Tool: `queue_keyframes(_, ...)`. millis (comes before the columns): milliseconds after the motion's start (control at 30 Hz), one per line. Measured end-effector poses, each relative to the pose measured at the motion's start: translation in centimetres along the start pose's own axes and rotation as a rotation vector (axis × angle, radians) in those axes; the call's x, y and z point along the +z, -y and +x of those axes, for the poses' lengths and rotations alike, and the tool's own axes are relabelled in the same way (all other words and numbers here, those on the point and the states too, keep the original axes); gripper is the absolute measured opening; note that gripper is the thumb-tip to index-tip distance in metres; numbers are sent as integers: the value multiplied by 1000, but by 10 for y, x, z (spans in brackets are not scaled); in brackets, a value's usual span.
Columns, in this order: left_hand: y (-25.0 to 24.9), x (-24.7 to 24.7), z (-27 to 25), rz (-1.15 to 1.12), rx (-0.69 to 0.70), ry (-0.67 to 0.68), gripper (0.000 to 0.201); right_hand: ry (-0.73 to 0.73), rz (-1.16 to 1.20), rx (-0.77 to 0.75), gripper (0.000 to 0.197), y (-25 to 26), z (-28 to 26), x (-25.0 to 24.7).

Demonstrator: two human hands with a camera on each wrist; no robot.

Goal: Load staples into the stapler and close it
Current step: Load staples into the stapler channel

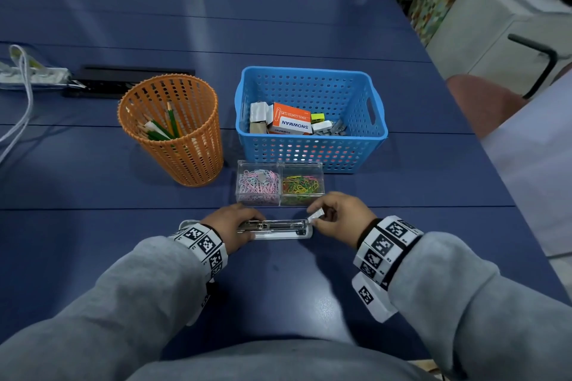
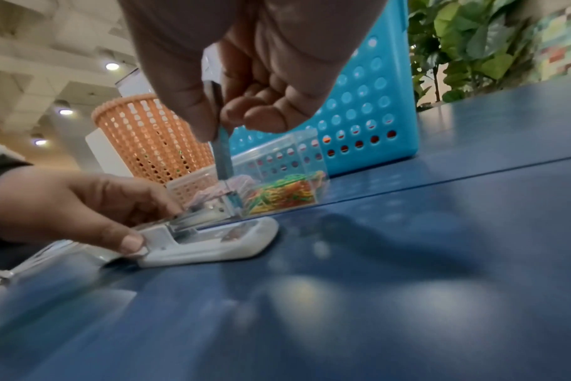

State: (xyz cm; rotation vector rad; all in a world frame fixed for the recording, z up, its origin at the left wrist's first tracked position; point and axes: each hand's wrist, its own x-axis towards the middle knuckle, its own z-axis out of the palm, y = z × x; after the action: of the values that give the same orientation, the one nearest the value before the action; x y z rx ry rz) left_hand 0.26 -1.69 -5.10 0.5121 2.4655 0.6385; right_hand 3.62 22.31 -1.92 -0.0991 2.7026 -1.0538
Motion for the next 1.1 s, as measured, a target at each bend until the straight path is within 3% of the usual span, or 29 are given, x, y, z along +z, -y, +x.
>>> queue_keyframes(233, 0, -1, 0, 2, -14, 15, 36, 96, -25, -62, 18, 13, 6, 3)
queue_keyframes(367, 0, 0, -1, -8, -12, 6, 35, 113, -68, -25, 18, 17, 6, 3)
queue_keyframes(600, 0, 1, -1, 16, -25, -1, 36, 216, -309, -209, 42, 29, 9, 9)
queue_keyframes(700, 1, 1, -1, 18, -28, -1, 36, 277, -365, -214, 47, 34, 12, 17)
queue_keyframes(900, 0, 1, 0, 18, -31, 2, 37, 323, -457, -224, 25, 39, 23, 26)
queue_keyframes(1100, 0, 2, 0, 19, -34, 7, 36, 318, -488, -246, 23, 35, 24, 31)
